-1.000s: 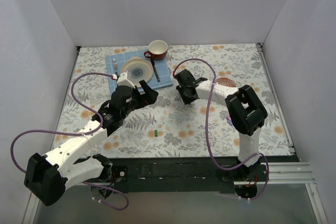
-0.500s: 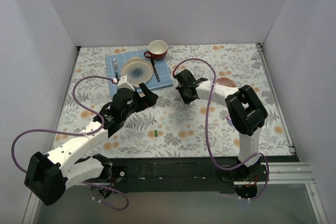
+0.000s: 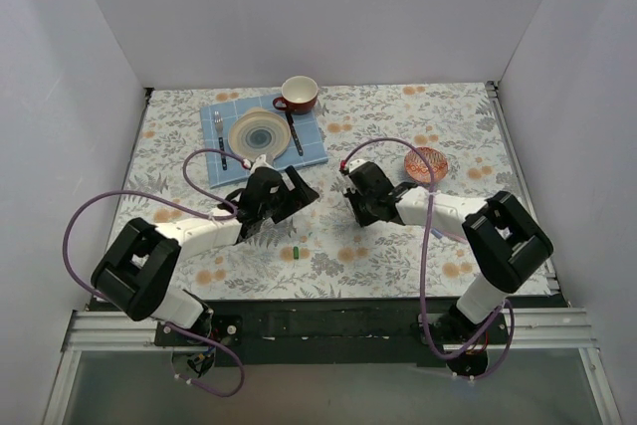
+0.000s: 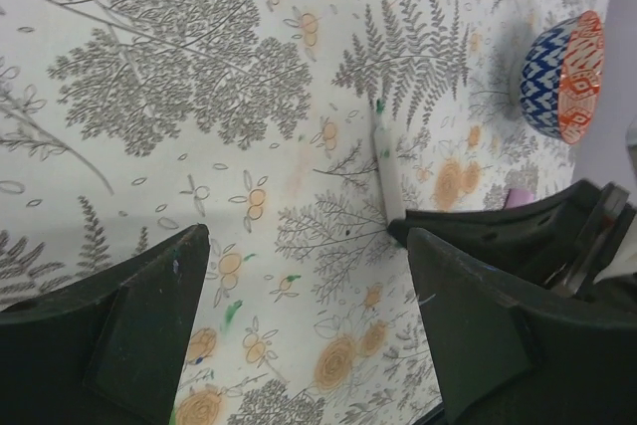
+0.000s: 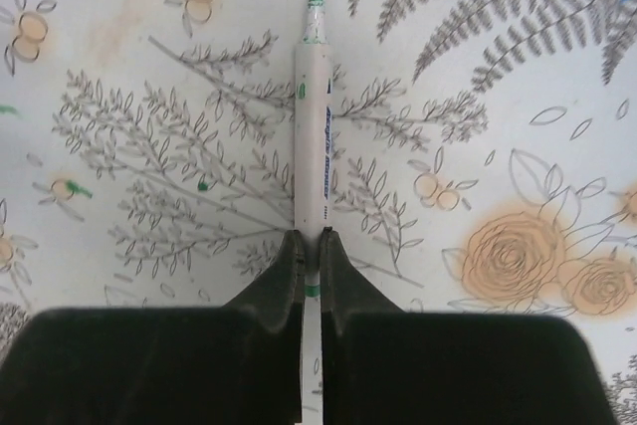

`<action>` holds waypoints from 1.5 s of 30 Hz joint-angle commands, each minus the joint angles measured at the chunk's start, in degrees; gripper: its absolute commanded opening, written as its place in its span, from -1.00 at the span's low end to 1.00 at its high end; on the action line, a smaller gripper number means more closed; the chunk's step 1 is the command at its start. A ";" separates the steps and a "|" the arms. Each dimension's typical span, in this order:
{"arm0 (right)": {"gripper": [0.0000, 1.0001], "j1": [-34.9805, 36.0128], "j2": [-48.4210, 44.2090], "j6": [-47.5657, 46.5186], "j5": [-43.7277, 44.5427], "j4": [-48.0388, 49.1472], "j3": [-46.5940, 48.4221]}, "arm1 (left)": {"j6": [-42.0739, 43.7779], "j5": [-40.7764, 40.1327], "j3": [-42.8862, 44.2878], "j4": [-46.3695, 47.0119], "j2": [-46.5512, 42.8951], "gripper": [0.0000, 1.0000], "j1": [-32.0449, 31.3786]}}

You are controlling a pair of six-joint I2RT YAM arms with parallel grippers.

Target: Insert the pens into the pen caps

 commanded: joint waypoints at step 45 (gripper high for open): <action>-0.53 11.88 1.79 4.83 8.90 -2.35 -2.65 | -3.81 -0.62 2.56 4.99 10.58 0.58 -1.97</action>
